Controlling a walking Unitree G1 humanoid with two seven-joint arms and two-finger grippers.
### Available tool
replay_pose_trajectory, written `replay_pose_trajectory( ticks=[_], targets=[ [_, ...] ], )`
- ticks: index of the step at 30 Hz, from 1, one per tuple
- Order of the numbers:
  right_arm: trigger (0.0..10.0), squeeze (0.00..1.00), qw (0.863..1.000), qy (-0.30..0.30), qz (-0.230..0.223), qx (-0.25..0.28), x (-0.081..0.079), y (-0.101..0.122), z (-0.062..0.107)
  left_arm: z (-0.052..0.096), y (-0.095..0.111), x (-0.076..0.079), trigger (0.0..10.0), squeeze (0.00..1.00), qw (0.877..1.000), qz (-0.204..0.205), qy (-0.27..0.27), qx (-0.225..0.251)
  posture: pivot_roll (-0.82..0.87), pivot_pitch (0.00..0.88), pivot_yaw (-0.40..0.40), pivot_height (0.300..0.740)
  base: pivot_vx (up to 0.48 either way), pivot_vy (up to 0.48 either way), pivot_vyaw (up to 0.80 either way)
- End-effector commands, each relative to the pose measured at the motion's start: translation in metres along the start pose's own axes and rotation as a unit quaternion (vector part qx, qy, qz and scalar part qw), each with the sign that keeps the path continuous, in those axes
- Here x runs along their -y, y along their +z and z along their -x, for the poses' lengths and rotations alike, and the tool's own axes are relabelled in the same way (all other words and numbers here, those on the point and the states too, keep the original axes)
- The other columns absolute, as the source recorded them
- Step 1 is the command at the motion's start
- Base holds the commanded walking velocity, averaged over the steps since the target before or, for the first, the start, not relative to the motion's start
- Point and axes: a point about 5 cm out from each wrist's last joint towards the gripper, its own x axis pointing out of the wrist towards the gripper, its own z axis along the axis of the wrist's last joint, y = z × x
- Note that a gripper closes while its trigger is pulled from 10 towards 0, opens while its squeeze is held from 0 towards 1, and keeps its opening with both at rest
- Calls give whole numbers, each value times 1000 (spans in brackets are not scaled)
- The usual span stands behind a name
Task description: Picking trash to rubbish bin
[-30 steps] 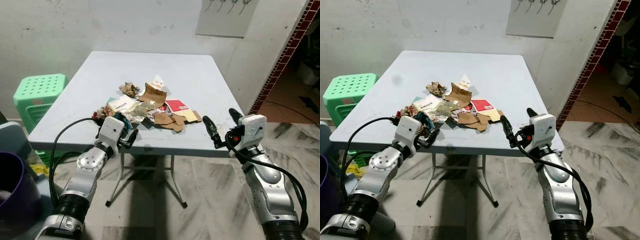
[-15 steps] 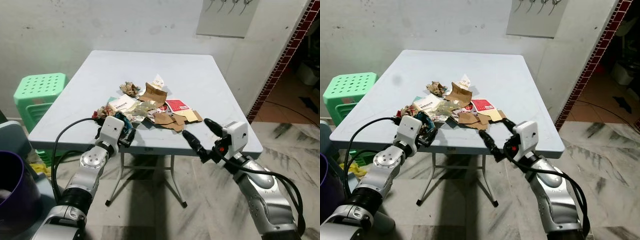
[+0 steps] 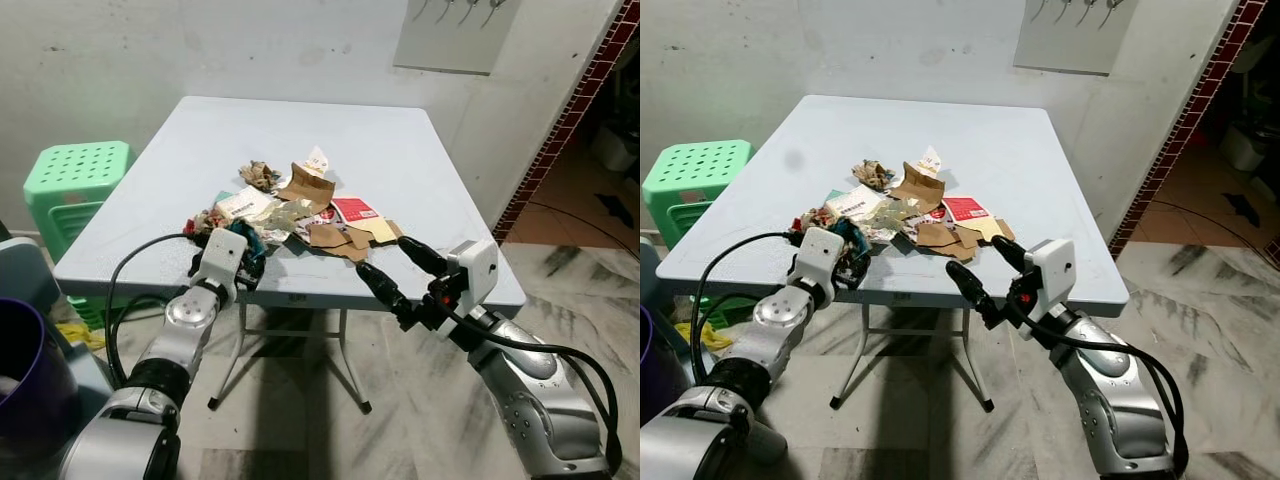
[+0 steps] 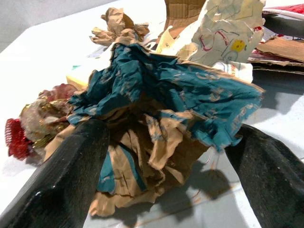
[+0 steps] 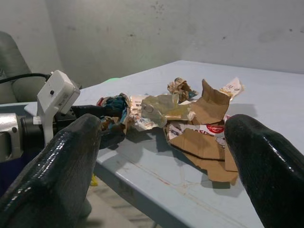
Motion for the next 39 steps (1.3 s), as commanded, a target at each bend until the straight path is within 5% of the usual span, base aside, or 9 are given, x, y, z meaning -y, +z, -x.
replay_pose_trajectory(
  ticks=[1,9,11,39],
  targets=[
    [10000,0,1000,-3,4,7,0,6,2,-3,5,0,10000,0,1000,-6,-4,1,-103,19,-43,740,0,0,0],
    [10000,0,1000,-19,4,10,0,10,7,-7,10,3,9608,0,1000,8,-29,2,-127,27,-26,740,0,0,0],
    [10000,0,1000,-22,5,11,0,10,8,-7,10,3,0,0,999,13,-33,1,-127,27,-26,740,0,0,0],
    [10000,0,999,-36,2,14,-3,10,10,-9,14,-3,0,0,999,-1,-38,-7,-135,19,-4,740,0,0,0]
  ],
)
